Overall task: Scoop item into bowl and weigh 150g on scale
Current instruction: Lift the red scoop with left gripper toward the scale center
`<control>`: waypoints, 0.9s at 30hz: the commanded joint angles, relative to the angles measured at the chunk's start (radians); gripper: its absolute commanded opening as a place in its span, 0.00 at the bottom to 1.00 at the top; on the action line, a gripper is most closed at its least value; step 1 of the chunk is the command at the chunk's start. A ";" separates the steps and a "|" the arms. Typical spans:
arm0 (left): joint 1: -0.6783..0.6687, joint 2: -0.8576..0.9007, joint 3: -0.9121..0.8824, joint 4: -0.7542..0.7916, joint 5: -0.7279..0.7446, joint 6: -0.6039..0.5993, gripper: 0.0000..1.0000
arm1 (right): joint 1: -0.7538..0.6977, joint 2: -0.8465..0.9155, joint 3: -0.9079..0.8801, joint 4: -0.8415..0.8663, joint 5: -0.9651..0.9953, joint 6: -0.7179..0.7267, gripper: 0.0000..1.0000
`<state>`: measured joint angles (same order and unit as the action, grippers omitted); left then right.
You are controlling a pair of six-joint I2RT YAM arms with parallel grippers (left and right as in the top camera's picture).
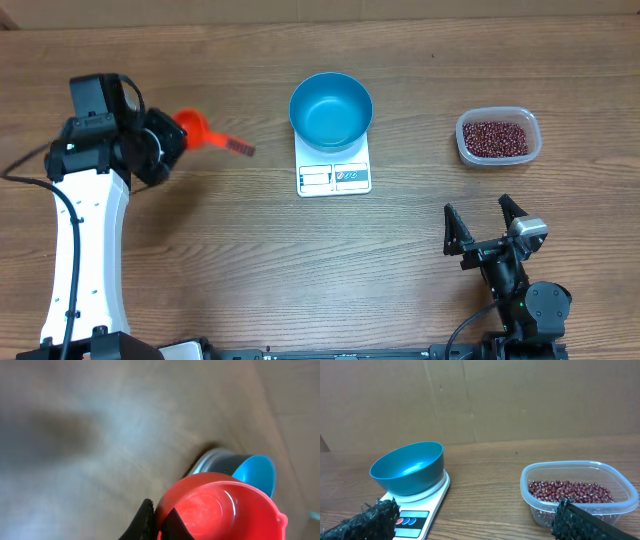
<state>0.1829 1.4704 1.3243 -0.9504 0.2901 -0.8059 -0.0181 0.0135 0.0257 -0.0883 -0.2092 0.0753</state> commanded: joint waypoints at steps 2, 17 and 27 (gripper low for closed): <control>-0.021 0.000 0.004 -0.045 0.078 -0.112 0.04 | 0.006 -0.011 -0.006 0.005 -0.060 0.053 1.00; -0.199 0.008 0.004 0.053 0.057 0.055 0.04 | 0.006 0.011 0.072 0.029 -0.400 0.374 1.00; -0.323 0.009 0.004 0.125 0.005 0.030 0.04 | 0.006 0.398 0.435 -0.130 -0.520 0.366 1.00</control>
<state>-0.1135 1.4731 1.3243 -0.8303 0.3325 -0.7750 -0.0181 0.2977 0.3428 -0.1917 -0.6582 0.4393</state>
